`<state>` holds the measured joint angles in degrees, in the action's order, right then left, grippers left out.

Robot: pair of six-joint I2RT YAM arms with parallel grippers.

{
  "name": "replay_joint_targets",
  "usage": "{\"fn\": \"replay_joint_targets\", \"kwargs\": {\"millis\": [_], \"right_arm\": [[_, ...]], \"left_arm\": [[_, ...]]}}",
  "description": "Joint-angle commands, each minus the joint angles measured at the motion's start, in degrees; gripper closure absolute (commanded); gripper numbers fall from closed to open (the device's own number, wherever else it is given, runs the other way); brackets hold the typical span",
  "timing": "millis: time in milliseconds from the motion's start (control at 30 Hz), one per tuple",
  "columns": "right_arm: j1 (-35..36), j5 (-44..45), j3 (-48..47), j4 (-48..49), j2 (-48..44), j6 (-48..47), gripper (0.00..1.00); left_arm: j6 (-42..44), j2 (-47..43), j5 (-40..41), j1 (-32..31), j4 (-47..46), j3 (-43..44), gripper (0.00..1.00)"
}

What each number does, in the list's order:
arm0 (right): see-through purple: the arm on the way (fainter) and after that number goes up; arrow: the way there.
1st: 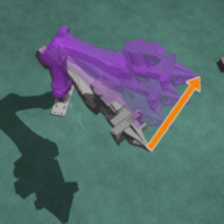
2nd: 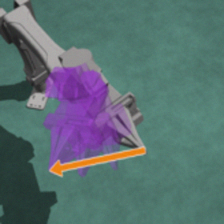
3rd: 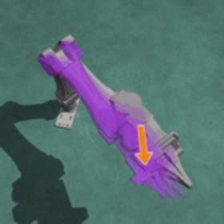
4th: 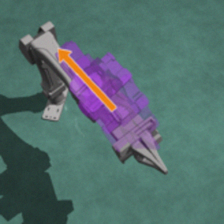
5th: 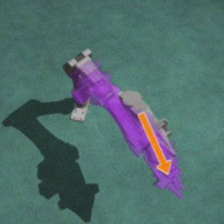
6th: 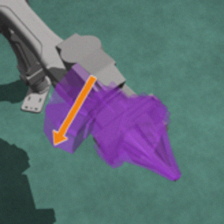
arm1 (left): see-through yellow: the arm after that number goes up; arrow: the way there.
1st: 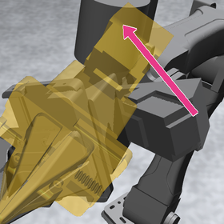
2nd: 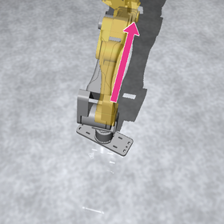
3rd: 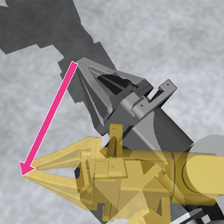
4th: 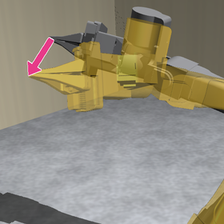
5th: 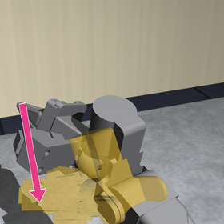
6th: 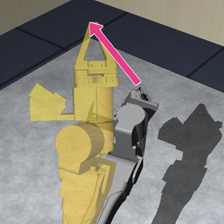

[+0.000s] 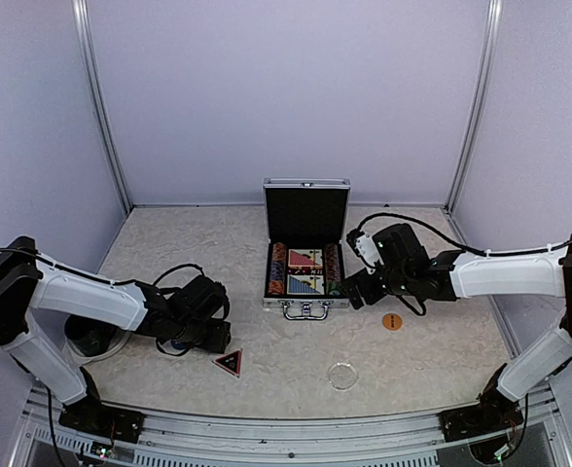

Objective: Pack up texas hold em set
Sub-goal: Pick up the pile of poker chips from the center of the board.

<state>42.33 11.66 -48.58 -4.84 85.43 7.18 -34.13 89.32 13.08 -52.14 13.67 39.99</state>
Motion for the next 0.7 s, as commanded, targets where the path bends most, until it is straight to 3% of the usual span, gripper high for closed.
{"fn": "replay_joint_targets", "kwargs": {"millis": [0,200,667], "right_arm": [[-0.5,-0.3,0.4,0.2,-2.2,0.6,0.01],[-0.5,-0.9,0.5,0.2,-2.7,0.9,0.01],[-0.5,-1.7,1.3,0.5,-2.8,1.8,0.01]], "left_arm": [[-1.0,0.7,-5.5,0.1,1.3,-3.0,0.51],[-1.1,-0.6,-6.1,0.1,0.8,-3.3,0.67],[-0.6,-1.7,-6.6,-0.1,-0.7,-3.0,0.69]]}}
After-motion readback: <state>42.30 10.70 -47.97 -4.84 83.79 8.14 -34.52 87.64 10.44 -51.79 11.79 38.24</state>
